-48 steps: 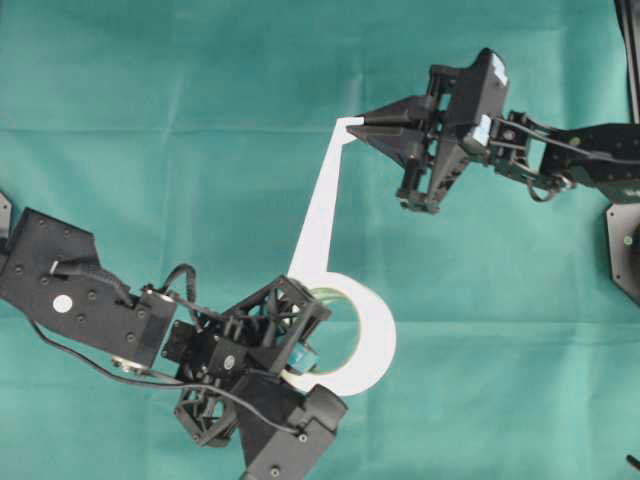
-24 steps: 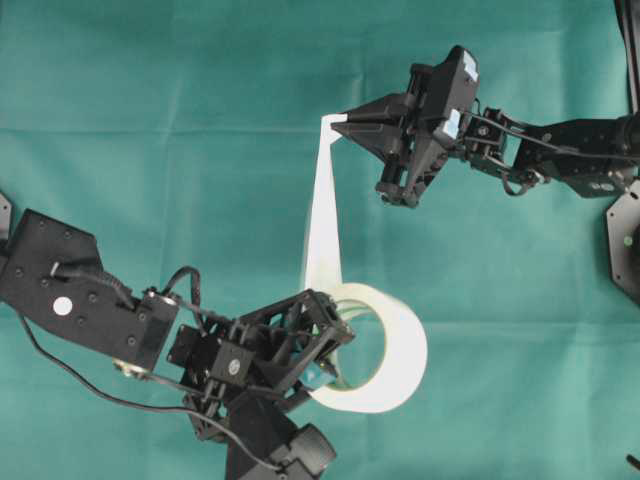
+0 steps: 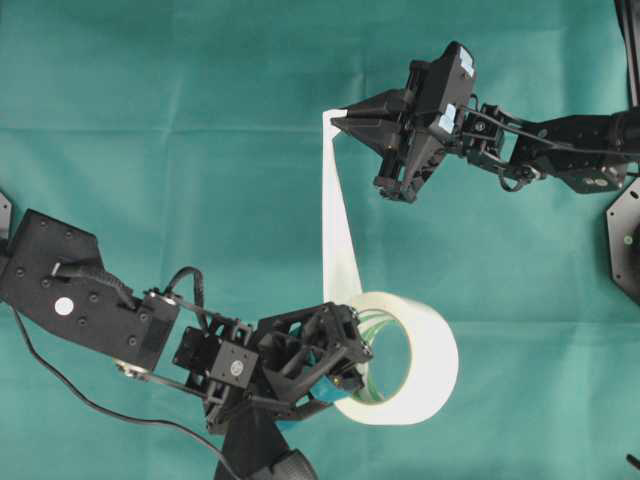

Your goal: Peel off the duct tape with your right arm.

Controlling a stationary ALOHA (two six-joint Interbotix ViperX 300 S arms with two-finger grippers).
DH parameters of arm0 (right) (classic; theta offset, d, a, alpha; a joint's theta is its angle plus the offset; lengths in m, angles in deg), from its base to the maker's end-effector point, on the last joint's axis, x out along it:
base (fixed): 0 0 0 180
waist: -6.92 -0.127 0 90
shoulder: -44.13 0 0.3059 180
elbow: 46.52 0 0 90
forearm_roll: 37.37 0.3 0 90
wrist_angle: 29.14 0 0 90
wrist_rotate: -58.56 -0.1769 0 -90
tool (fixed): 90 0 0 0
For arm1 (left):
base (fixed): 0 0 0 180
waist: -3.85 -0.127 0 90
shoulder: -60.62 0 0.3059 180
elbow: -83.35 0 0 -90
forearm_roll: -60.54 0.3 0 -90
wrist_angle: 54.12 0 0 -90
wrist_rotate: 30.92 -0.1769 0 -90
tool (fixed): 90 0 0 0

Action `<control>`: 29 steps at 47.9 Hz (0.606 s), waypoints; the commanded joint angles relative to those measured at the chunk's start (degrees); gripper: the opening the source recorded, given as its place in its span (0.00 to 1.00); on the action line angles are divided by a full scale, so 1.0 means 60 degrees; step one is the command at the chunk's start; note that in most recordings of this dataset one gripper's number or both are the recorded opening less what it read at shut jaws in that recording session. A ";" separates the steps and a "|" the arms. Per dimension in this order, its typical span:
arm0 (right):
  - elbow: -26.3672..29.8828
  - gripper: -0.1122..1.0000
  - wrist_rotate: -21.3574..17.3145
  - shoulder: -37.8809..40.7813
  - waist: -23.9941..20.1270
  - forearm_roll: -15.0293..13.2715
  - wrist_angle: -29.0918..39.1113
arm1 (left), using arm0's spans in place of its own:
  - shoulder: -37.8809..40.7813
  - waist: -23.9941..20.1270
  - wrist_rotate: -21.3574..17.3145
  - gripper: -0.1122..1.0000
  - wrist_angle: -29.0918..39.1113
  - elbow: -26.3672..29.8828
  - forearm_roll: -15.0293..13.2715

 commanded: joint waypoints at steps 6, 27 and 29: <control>0.0088 0.02 -0.0044 -0.0029 0.0835 0.0088 0.0000 | -0.0850 0.0820 -0.0513 0.27 -0.0967 0.0234 -0.0073; 0.0088 0.02 -0.0059 0.0073 0.0835 0.0088 0.0059 | -0.1406 0.0820 -0.1450 0.28 -0.3135 -0.0938 -0.0073; 0.0103 0.02 -0.0059 0.0059 0.0835 0.0088 0.0059 | -0.1450 0.0820 -0.1450 0.28 -0.3296 -0.1025 -0.0088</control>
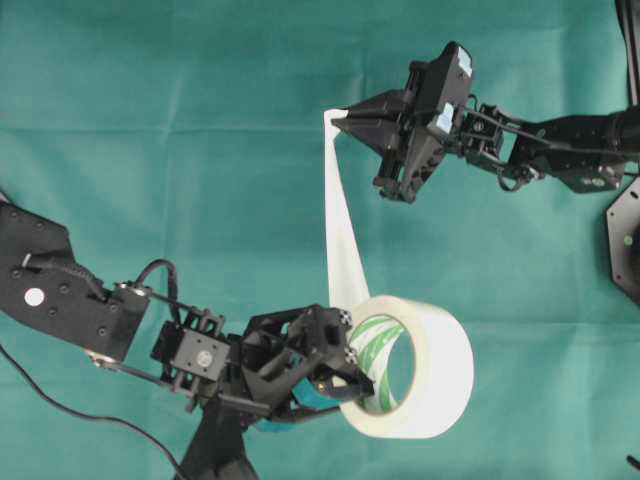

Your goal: Peel off the duct tape with your right arm.

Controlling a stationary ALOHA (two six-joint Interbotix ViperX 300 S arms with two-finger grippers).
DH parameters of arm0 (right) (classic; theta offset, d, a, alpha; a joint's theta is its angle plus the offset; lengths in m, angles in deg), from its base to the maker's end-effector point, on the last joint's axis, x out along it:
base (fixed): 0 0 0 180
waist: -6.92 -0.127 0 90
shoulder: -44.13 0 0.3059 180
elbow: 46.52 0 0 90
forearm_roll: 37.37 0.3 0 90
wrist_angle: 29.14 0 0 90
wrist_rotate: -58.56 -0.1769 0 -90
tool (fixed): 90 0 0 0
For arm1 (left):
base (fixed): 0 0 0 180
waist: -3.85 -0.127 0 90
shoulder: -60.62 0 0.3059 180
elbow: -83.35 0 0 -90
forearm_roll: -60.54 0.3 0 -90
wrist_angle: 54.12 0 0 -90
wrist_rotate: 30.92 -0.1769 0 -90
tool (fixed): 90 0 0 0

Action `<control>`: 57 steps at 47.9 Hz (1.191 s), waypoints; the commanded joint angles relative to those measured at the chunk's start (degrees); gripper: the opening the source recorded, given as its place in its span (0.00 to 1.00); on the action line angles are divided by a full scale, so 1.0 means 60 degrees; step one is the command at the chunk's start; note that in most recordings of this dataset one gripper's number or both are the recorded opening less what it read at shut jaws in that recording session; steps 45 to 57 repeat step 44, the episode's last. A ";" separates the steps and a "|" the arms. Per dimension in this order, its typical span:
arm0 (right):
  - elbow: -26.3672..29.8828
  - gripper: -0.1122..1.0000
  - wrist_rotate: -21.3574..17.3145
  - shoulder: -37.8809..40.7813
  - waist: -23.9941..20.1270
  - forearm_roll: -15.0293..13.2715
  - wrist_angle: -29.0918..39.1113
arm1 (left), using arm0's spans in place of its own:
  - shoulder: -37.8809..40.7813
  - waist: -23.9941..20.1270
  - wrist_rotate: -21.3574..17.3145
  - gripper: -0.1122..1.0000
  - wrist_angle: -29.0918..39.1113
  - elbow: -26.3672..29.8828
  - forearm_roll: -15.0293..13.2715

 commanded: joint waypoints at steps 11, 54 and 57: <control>0.0132 0.02 -0.0029 -0.0044 0.0820 0.0088 0.0029 | -0.0747 0.0791 0.0015 0.27 -0.0967 -0.0088 -0.0088; -0.0059 0.02 -0.0029 -0.0366 0.0820 0.0103 0.0264 | -0.0747 0.0776 0.0688 0.28 -0.0850 -0.0293 -0.0117; -0.0059 0.02 -0.0029 -0.0366 0.0820 0.0103 0.0264 | -0.0747 0.0776 0.0688 0.28 -0.0850 -0.0293 -0.0117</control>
